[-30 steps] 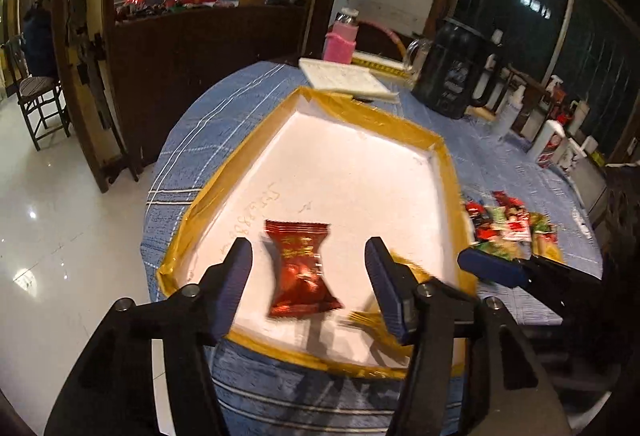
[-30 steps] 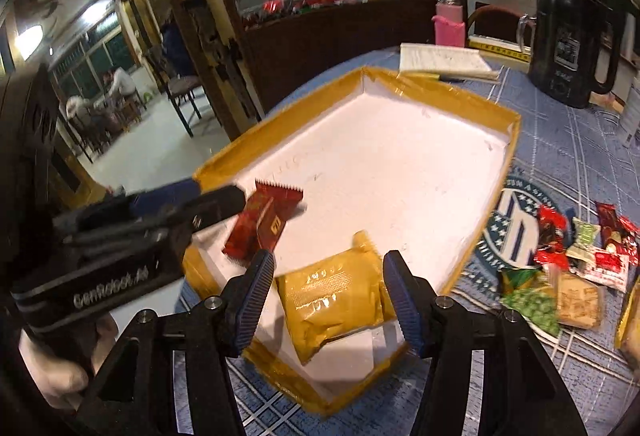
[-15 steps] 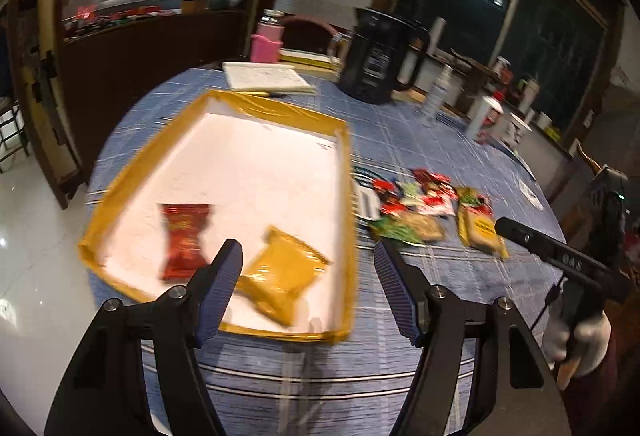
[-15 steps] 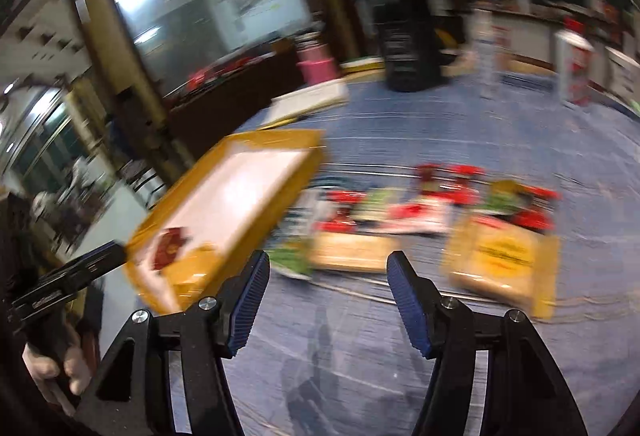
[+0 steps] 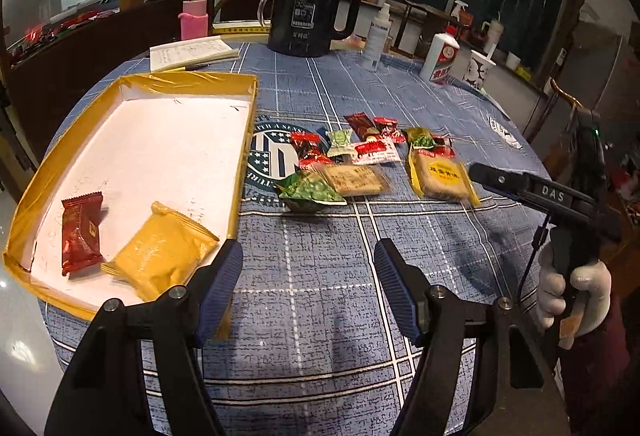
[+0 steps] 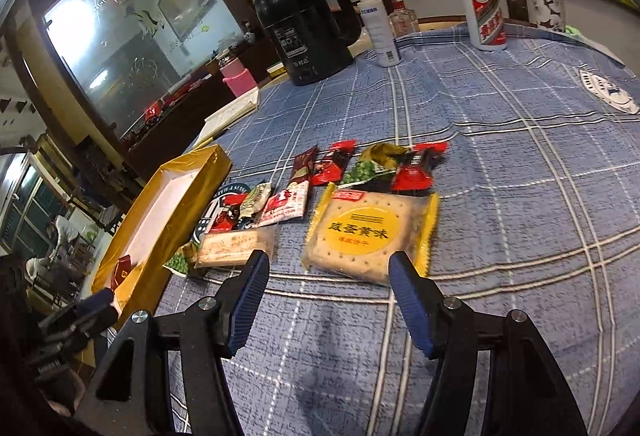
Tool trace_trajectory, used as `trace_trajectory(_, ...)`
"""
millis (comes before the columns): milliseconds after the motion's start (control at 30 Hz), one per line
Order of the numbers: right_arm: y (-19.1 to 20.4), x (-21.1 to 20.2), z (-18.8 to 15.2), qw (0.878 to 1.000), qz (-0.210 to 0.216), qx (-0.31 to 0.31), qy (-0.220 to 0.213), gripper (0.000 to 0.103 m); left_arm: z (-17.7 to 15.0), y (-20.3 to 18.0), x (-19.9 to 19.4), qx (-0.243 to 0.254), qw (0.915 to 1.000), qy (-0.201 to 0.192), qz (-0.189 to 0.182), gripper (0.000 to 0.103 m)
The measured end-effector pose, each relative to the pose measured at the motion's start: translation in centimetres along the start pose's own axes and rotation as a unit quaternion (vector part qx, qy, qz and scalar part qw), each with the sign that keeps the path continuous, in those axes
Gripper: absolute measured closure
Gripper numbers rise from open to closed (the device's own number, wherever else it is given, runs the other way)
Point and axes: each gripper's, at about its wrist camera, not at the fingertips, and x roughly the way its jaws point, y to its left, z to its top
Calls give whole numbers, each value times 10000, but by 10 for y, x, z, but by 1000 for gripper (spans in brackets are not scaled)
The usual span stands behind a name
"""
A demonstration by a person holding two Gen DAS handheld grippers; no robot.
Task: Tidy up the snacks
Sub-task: 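Grasp the cream biscuit pack with the right tool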
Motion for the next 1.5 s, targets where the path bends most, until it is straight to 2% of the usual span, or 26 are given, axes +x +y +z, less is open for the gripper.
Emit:
trace_trajectory(200,54,39,8,9976,202,-572,331,39,-5,2,-1,-183,9998,-4,-109,35)
trace_trajectory(267,76,59,15,9958,290,-728,480,41,-7,5,-2,-222,9996,-3,-146,35)
trace_trajectory(300,84,68,17,9949,338,-771,548,44,-9,6,-4,-239,9996,0,-170,35)
trace_trajectory(333,92,78,21,9938,392,-824,632,51,-10,7,-6,-246,9995,-7,-182,35)
trace_trajectory(400,107,98,27,9920,322,-976,732,56,-11,9,-9,-252,9995,-33,-192,35)
trace_trajectory(467,113,115,30,9904,197,-1067,857,56,-12,13,-13,-269,9994,-61,-209,35)
trace_trajectory(567,107,132,23,9865,234,-982,1293,55,-13,20,-18,-285,9993,-107,-233,35)
trace_trajectory(767,97,102,-4,9742,460,-1164,1879,53,-13,31,-21,-309,9986,-199,-372,35)
trace_trajectory(833,94,83,-8,9759,463,-1305,1687,51,-12,31,-22,-299,9984,-237,-429,35)
trace_trajectory(933,94,63,-17,9791,172,-1613,1224,39,-10,30,-20,-322,9979,-259,-506,35)
trace_trajectory(1033,100,59,-25,9740,445,-1875,1190,37,-9,26,-18,-265,9980,-238,-516,35)
trace_trajectory(1100,109,62,-26,9726,346,-2031,1073,37,-9,23,-16,-303,9979,-219,-531,35)
trace_trajectory(1167,122,68,-21,9716,424,-2145,902,37,-8,22,-16,-376,9975,-220,-553,35)
trace_trajectory(1333,152,95,-11,9678,762,-2195,970,37,-7,24,-27,-413,9974,-412,-427,35)
trace_trajectory(1433,159,112,-6,9709,784,-2013,1035,37,-7,31,-32,-530,9966,-480,-402,35)
trace_trajectory(1467,161,117,-6,9711,774,-1989,1069,38,-8,33,-31,-546,9966,-470,-398,35)
trace_trajectory(1500,161,121,-7,9715,748,-1939,1143,50,-8,35,-30,-574,9966,-445,-399,35)
